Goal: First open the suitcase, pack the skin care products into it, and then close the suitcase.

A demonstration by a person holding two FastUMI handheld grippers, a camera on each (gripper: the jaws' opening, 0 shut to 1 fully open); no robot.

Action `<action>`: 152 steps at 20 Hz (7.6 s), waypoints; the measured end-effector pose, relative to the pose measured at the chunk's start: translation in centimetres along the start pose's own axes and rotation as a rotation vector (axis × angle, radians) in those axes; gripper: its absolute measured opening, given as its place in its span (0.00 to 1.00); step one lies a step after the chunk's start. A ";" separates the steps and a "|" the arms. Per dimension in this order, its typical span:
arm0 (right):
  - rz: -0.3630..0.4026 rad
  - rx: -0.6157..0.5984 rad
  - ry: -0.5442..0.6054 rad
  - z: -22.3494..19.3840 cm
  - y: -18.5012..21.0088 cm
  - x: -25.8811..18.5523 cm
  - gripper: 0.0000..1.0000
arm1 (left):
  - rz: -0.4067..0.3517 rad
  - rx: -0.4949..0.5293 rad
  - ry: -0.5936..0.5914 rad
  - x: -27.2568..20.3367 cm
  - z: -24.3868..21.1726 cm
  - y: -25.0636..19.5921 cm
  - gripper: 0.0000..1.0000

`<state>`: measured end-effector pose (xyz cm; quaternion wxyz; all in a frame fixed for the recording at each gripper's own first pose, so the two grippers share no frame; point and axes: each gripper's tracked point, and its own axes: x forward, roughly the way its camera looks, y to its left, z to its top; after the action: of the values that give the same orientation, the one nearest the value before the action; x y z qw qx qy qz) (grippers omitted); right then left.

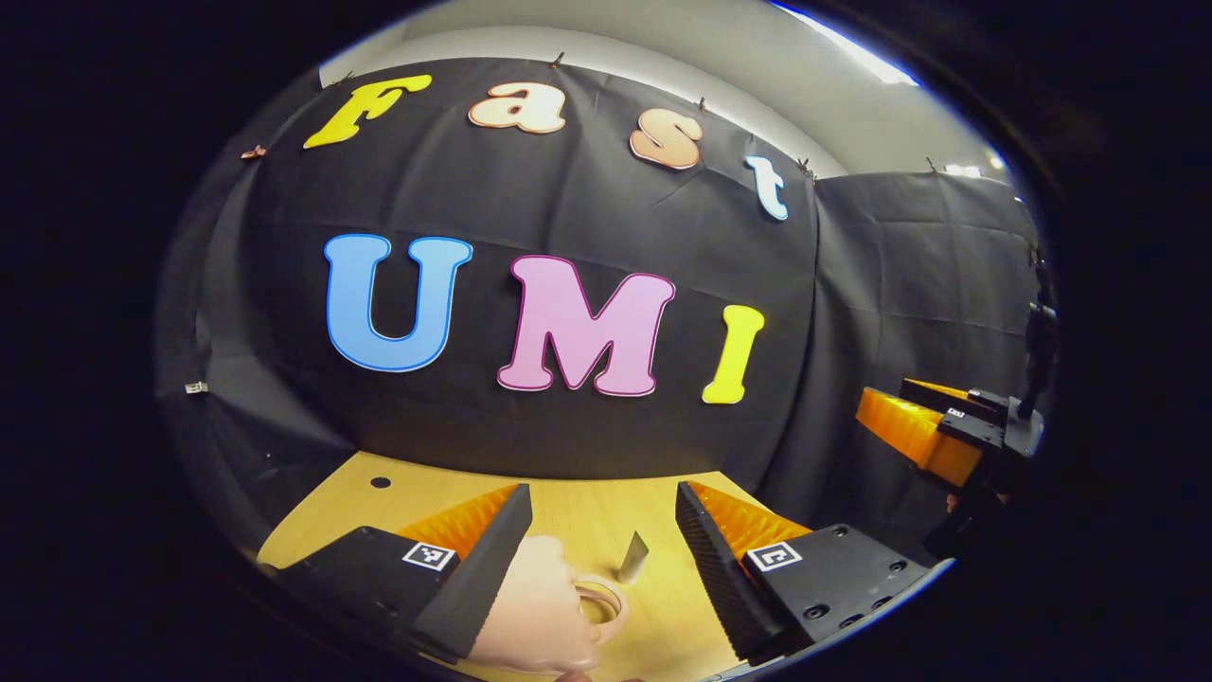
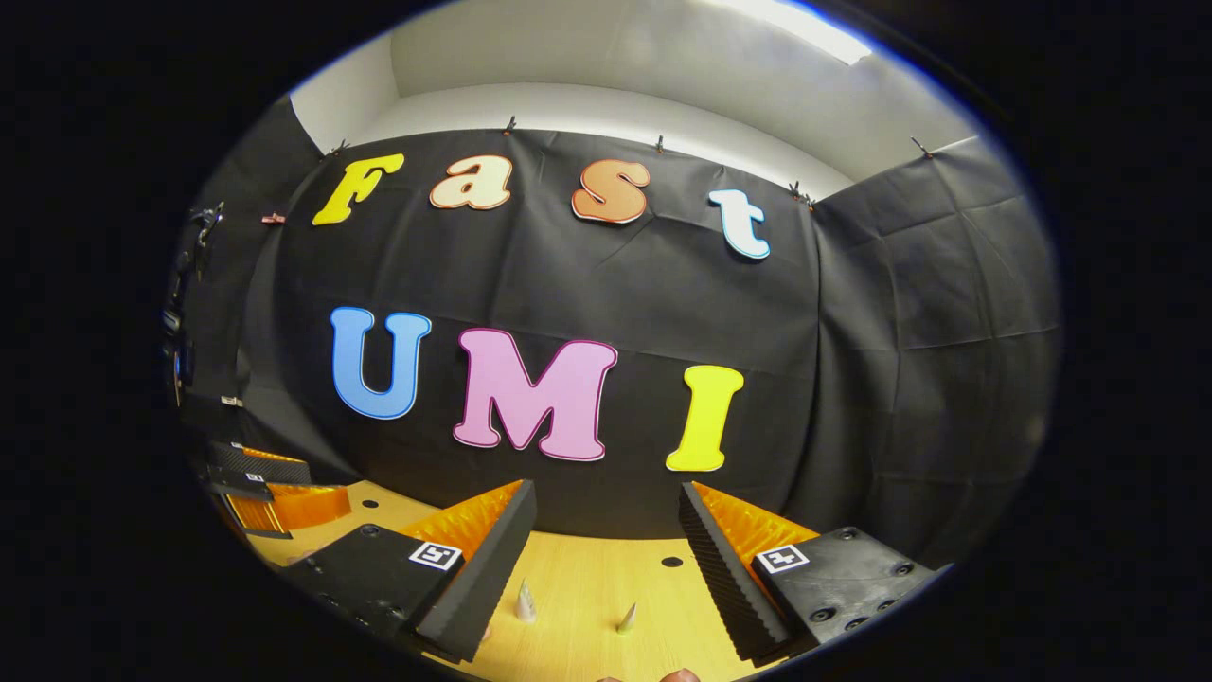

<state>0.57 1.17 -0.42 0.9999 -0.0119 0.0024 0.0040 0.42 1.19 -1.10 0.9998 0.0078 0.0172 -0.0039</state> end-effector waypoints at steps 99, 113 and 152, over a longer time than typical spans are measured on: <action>0.163 0.044 0.250 -17.5 -0.2 12.3 0.96 | -0.362 0.105 0.604 17.1 -20.9 -5.4 0.97; 0.198 0.128 0.618 -36.7 -3.6 13.5 0.97 | -0.118 0.008 0.718 27.1 -32.6 -5.0 0.33; 0.597 0.195 1.330 -40.9 33.6 -5.1 0.56 | 0.489 -0.173 0.797 -1.2 -19.8 36.0 0.84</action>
<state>-5.01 33.75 -42.06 0.7399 0.0784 0.6121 0.2679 -1.17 37.53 -20.32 0.8840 -0.0707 0.3972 0.2363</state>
